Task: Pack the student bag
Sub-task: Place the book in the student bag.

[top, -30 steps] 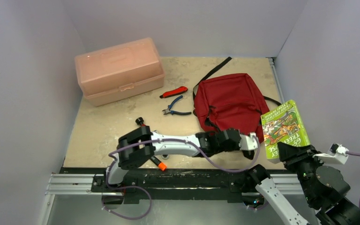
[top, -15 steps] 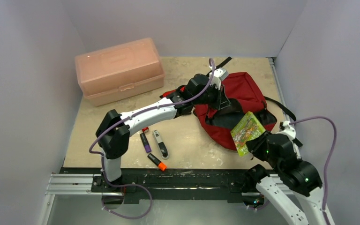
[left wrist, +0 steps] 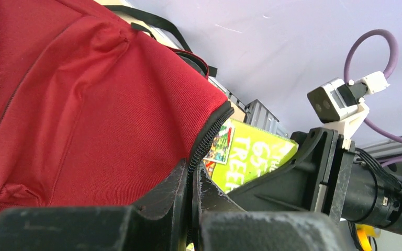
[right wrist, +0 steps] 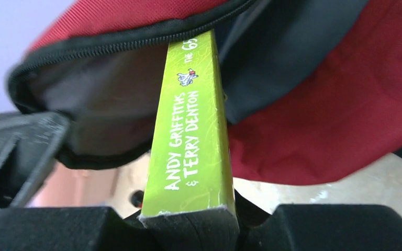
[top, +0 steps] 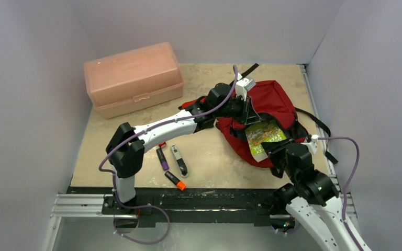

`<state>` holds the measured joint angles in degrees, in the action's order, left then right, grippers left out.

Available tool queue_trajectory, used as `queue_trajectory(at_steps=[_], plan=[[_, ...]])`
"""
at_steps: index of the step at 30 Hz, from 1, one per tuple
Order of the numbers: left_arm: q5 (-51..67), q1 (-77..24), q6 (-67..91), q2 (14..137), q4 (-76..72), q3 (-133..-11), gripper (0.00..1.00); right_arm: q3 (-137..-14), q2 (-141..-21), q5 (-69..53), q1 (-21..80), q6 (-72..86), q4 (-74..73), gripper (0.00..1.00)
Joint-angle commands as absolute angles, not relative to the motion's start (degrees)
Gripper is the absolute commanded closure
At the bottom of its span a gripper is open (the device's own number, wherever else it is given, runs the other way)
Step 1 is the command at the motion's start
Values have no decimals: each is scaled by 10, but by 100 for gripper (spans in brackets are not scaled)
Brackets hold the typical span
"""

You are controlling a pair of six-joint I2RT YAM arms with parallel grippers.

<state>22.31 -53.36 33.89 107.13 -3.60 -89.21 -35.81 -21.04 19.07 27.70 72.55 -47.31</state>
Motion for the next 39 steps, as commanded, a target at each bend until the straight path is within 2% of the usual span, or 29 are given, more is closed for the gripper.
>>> queue_trajectory(at_steps=[1, 8, 12, 15, 23, 29, 30, 34, 36, 39], plan=[[252, -532, 341, 1031, -63, -902, 100, -329, -171, 237, 276, 808, -324, 100], [261, -532, 342, 1029, -66, -903, 100, -280, -123, 259, 276, 816, -232, 100], [270, -532, 340, 1031, -60, -908, 100, -223, -161, 227, 266, 812, -124, 100], [275, -532, 331, 1034, -49, -915, 100, -182, -194, 167, 204, 779, -31, 100], [278, -533, 314, 1045, -22, -930, 100, -82, -391, -49, 9, 776, 286, 100], [279, -533, 304, 1056, -4, -948, 100, -99, -588, -131, -24, 721, 454, 99], [279, -533, 305, 1058, -4, -949, 100, -103, -614, -141, -24, 716, 468, 88], [278, -532, 309, 1065, -1, -953, 100, -111, -655, -168, -24, 671, 445, 59], [277, -532, 308, 1066, -1, -952, 100, -112, -632, -161, -25, 646, 383, 42], [278, -532, 304, 1068, -1, -951, 100, -127, -576, -152, -25, 595, 252, 24]])
